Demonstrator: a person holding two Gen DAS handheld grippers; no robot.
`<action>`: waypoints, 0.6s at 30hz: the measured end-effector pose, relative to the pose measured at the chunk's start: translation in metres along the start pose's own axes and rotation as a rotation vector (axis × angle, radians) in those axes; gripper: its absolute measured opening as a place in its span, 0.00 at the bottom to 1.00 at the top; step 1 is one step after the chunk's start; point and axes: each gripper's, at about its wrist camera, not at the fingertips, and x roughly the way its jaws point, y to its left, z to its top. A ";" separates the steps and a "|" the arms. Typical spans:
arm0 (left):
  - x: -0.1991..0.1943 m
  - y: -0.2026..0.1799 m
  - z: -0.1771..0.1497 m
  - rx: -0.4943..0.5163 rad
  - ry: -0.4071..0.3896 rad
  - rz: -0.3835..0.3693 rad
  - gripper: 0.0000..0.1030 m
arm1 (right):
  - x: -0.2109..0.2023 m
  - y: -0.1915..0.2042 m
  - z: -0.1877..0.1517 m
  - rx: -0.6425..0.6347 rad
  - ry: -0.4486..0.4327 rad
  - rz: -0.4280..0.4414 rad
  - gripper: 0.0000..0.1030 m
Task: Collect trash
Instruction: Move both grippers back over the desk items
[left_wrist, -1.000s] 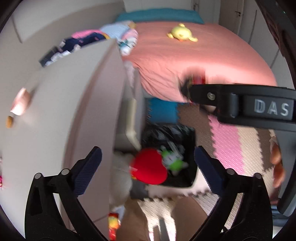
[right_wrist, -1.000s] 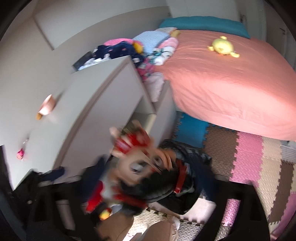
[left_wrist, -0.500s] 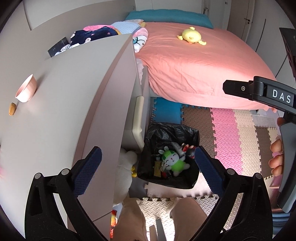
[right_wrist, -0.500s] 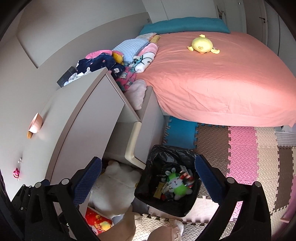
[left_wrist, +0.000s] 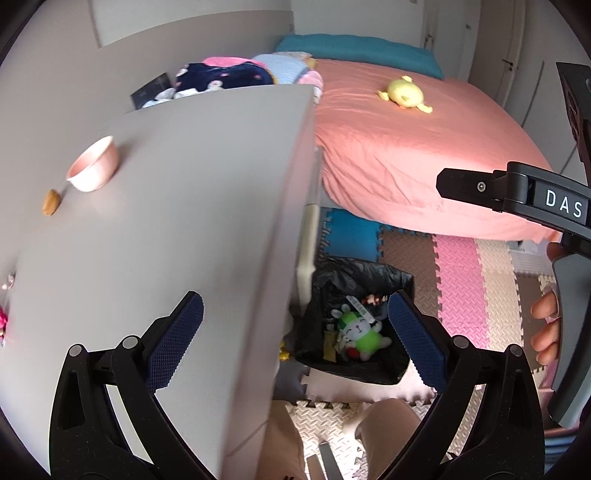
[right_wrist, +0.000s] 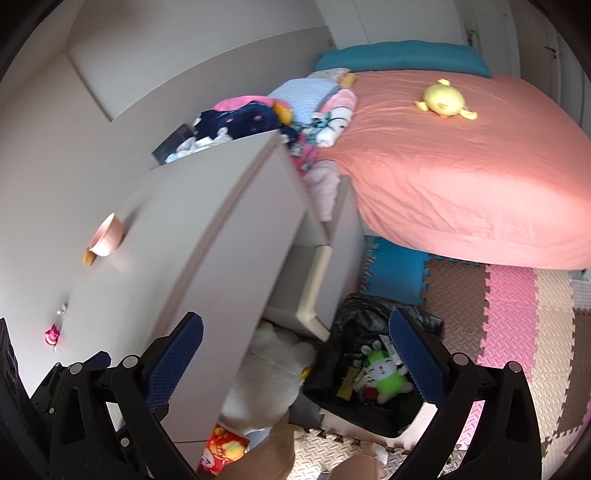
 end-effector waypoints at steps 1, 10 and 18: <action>-0.002 0.008 -0.001 -0.013 -0.004 0.008 0.94 | 0.003 0.010 0.001 -0.013 0.008 0.009 0.97; -0.018 0.087 -0.020 -0.134 -0.024 0.074 0.94 | 0.028 0.091 0.003 -0.120 0.065 0.068 0.97; -0.033 0.172 -0.046 -0.318 -0.028 0.169 0.94 | 0.056 0.175 -0.001 -0.220 0.094 0.129 0.97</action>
